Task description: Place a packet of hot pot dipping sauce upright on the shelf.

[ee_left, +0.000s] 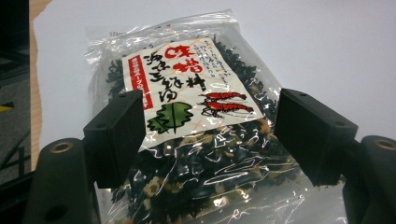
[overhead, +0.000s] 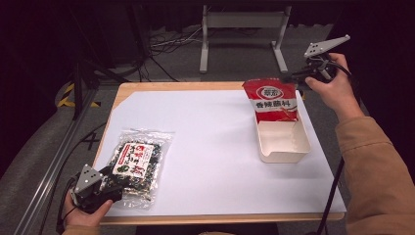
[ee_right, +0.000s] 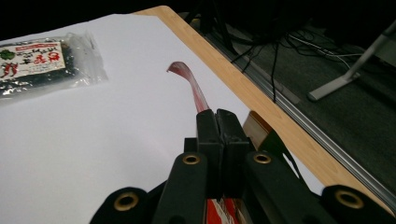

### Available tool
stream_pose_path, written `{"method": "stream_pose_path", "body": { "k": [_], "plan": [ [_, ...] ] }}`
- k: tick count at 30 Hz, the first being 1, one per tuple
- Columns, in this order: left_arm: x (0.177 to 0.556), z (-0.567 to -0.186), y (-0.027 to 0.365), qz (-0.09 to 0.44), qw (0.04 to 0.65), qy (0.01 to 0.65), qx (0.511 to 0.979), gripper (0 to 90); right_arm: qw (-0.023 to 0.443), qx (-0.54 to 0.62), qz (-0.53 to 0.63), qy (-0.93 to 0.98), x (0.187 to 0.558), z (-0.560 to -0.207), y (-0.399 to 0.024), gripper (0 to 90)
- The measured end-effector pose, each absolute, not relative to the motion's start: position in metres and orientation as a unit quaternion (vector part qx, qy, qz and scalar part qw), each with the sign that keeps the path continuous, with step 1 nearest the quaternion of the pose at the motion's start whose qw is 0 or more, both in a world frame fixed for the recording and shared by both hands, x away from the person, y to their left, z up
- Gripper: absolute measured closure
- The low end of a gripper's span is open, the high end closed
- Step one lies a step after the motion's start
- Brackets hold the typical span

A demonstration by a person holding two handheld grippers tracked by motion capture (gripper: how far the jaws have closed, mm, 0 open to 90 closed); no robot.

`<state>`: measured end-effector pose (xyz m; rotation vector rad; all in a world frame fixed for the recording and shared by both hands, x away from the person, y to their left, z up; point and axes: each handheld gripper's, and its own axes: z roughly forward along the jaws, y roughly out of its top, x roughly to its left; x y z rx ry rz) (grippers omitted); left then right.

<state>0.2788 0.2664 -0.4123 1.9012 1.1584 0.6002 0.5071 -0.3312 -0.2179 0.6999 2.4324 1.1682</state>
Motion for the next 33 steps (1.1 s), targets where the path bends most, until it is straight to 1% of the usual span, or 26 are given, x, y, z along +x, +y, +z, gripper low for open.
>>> {"method": "stream_pose_path", "body": {
  "k": [8,12,18,28,31,33],
  "plan": [
    [0.291,-0.413,0.257,0.230,0.408,0.446,0.763,25.4,0.194,0.310,0.411,0.835,0.500,-0.231,-0.362,88.8],
    [0.293,-0.412,0.256,0.230,0.409,0.442,0.764,25.4,0.194,0.338,0.409,0.825,0.499,-0.235,-0.370,88.8],
    [0.292,-0.411,0.256,0.233,0.412,0.442,0.762,25.4,0.199,0.366,0.402,0.815,0.499,-0.240,-0.375,88.8],
    [0.291,-0.410,0.259,0.232,0.417,0.444,0.758,25.4,0.189,0.402,0.385,0.809,0.501,-0.252,-0.380,88.3],
    [0.292,-0.410,0.258,0.232,0.416,0.442,0.760,25.4,0.193,0.400,0.393,0.805,0.499,-0.252,-0.380,87.5],
    [0.292,-0.409,0.258,0.233,0.415,0.441,0.761,25.1,0.200,0.394,0.408,0.798,0.495,-0.248,-0.379,82.8]
  ]
}}
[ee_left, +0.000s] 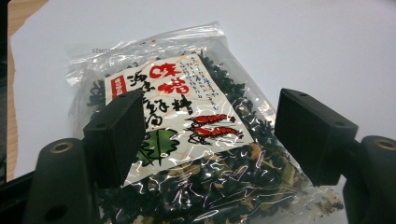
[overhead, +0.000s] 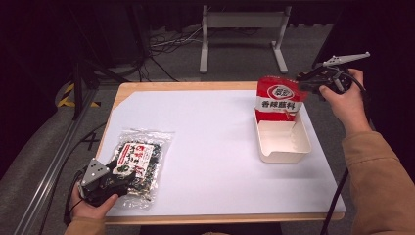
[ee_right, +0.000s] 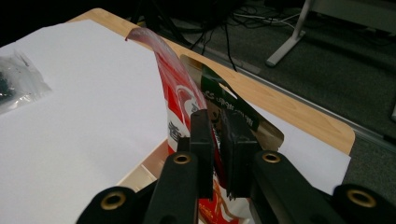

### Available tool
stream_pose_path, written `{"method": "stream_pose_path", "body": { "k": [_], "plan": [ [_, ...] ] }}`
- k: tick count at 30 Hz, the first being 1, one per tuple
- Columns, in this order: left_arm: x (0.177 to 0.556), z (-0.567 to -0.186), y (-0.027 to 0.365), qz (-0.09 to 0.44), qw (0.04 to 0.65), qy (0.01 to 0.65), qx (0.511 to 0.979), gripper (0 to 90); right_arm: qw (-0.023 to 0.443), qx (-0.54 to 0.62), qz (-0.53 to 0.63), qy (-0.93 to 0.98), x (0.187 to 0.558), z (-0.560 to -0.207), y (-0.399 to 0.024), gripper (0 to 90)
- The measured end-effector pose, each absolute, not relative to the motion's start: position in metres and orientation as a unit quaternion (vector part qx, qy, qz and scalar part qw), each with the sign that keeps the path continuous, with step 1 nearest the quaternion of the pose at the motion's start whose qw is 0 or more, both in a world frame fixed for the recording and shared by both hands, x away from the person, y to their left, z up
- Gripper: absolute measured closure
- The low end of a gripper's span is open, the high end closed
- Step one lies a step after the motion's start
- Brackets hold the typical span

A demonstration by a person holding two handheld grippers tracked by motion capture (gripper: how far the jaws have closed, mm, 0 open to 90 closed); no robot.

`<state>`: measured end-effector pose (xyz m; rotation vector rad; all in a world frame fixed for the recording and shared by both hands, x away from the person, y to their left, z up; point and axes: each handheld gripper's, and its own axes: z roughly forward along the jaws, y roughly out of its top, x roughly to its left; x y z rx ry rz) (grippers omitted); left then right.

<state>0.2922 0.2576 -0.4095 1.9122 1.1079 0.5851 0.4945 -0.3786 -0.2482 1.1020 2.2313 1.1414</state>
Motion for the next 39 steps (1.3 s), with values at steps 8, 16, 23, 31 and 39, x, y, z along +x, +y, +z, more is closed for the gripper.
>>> {"method": "stream_pose_path", "body": {
  "k": [8,16,23,31,39],
  "plan": [
    [0.300,-0.410,0.256,0.224,0.418,0.440,0.763,24.1,0.232,0.384,0.431,0.783,0.485,-0.246,-0.372,56.8],
    [0.303,-0.409,0.258,0.218,0.421,0.437,0.764,22.6,0.258,0.366,0.473,0.759,0.468,-0.237,-0.364,33.7],
    [0.306,-0.408,0.260,0.221,0.415,0.439,0.765,21.2,0.249,0.351,0.479,0.765,0.451,-0.229,-0.349,36.1],
    [0.307,-0.405,0.258,0.240,0.414,0.438,0.761,25.6,0.225,0.317,0.479,0.787,0.426,-0.233,-0.314,32.8],
    [0.307,-0.404,0.261,0.244,0.419,0.431,0.761,27.1,0.201,0.306,0.486,0.794,0.404,-0.244,-0.286,30.5]
  ]
}}
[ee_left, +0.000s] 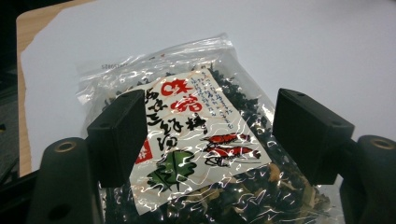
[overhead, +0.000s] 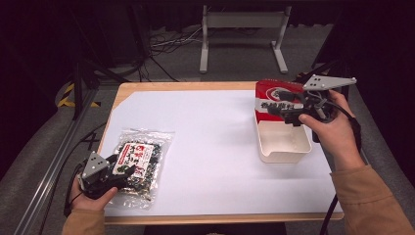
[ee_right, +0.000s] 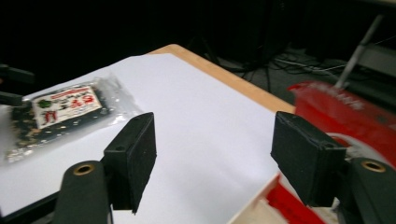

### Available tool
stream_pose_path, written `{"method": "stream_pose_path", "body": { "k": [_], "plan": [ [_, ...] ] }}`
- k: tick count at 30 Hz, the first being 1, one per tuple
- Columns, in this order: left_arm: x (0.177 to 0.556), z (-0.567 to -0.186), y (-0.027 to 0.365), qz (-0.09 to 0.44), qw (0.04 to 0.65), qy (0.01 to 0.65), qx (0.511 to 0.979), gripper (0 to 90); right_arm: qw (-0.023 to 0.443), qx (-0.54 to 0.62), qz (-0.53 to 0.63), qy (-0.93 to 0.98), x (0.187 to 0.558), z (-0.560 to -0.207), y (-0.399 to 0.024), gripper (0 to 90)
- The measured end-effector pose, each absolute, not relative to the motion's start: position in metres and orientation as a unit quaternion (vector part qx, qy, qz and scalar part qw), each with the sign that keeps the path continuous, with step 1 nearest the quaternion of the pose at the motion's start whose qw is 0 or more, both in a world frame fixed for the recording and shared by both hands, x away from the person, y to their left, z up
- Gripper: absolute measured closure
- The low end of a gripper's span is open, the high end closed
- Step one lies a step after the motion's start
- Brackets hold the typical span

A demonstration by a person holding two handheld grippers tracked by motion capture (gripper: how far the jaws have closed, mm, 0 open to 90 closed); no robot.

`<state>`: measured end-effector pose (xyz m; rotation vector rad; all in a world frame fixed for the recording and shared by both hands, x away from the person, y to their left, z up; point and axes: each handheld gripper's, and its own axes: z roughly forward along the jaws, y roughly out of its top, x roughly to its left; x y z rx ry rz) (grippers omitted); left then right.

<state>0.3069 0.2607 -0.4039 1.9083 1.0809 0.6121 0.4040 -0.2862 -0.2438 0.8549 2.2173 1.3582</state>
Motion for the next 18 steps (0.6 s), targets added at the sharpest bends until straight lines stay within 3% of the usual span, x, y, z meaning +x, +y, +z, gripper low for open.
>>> {"method": "stream_pose_path", "body": {
  "k": [13,18],
  "plan": [
    [0.306,-0.403,0.264,0.260,0.415,0.445,0.750,32.6,0.178,0.294,0.516,0.784,0.391,-0.281,-0.262,24.0],
    [0.308,-0.403,0.266,0.258,0.409,0.448,0.751,32.8,0.174,0.288,0.510,0.792,0.389,-0.292,-0.256,28.4]
  ]
}}
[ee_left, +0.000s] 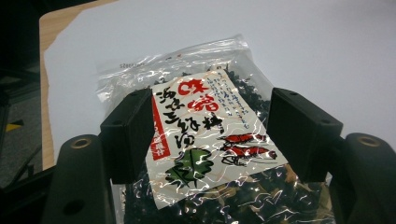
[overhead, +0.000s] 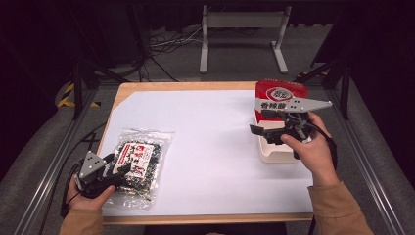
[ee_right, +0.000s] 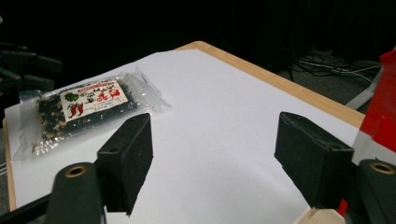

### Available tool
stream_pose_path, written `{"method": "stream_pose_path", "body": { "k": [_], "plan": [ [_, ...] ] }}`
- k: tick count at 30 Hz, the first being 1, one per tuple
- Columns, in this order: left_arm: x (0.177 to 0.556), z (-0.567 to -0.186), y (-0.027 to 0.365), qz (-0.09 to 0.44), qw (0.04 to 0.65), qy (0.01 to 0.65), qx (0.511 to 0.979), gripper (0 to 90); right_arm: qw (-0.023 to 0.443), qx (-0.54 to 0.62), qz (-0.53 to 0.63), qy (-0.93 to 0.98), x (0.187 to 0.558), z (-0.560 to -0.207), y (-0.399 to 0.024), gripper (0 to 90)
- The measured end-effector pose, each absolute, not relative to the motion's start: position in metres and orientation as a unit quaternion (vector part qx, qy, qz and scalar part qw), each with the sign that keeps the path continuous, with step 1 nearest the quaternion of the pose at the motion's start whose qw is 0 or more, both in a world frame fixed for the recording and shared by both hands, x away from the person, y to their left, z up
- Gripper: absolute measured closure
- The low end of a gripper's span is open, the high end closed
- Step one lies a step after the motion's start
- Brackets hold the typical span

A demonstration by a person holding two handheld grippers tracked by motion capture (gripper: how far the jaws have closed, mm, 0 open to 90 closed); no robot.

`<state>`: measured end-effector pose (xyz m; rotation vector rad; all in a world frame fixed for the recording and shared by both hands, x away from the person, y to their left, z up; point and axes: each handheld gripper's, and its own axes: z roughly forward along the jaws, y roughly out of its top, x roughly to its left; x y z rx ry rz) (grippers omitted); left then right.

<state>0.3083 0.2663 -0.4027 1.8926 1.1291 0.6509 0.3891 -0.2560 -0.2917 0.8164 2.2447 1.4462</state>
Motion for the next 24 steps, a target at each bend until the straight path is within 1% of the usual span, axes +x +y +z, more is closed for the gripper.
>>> {"method": "stream_pose_path", "body": {
  "k": [3,5,10,16,20,24],
  "plan": [
    [0.311,-0.401,0.269,0.243,0.414,0.450,0.753,33.1,0.163,0.280,0.514,0.794,0.388,-0.303,-0.253,30.9],
    [0.313,-0.400,0.271,0.237,0.412,0.448,0.757,32.8,0.163,0.280,0.518,0.792,0.388,-0.310,-0.252,31.6],
    [0.319,-0.396,0.276,0.226,0.405,0.449,0.764,33.3,0.160,0.276,0.500,0.805,0.392,-0.321,-0.245,31.5],
    [0.337,-0.396,0.291,0.189,0.378,0.489,0.763,30.2,0.146,0.272,0.484,0.819,0.391,-0.327,-0.235,31.3],
    [0.349,-0.400,0.300,0.152,0.366,0.518,0.758,28.2,0.151,0.261,0.471,0.829,0.389,-0.329,-0.230,30.6],
    [0.357,-0.407,0.303,0.127,0.360,0.532,0.755,28.2,0.151,0.261,0.469,0.830,0.389,-0.329,-0.228,30.1]
  ]
}}
